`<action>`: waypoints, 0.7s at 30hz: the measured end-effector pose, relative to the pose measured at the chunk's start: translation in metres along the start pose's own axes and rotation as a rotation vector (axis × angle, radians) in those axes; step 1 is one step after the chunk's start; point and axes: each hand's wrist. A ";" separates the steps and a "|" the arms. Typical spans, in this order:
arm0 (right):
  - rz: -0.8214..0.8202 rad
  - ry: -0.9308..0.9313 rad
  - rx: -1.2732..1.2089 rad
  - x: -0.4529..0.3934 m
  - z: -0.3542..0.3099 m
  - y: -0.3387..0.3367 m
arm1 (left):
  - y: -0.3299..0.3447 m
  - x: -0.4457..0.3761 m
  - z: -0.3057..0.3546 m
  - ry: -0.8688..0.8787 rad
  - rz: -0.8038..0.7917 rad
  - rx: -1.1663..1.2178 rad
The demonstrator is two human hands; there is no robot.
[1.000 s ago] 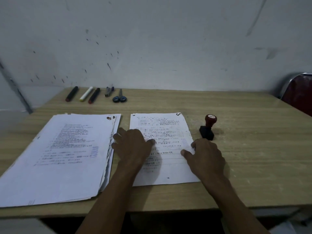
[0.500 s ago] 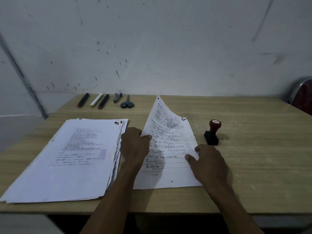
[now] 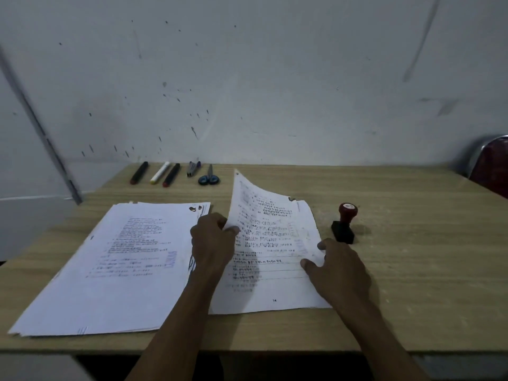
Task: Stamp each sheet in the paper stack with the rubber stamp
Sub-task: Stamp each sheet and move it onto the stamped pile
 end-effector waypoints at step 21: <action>-0.470 0.370 -0.979 -0.009 -0.092 -0.003 | -0.105 -0.071 -0.025 -0.121 0.006 0.199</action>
Point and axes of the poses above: each hand's wrist, its own x-axis away from the middle knuckle, its own y-axis out of the palm, z = x × y, and after that the axes turned 13 degrees about z, right-handed
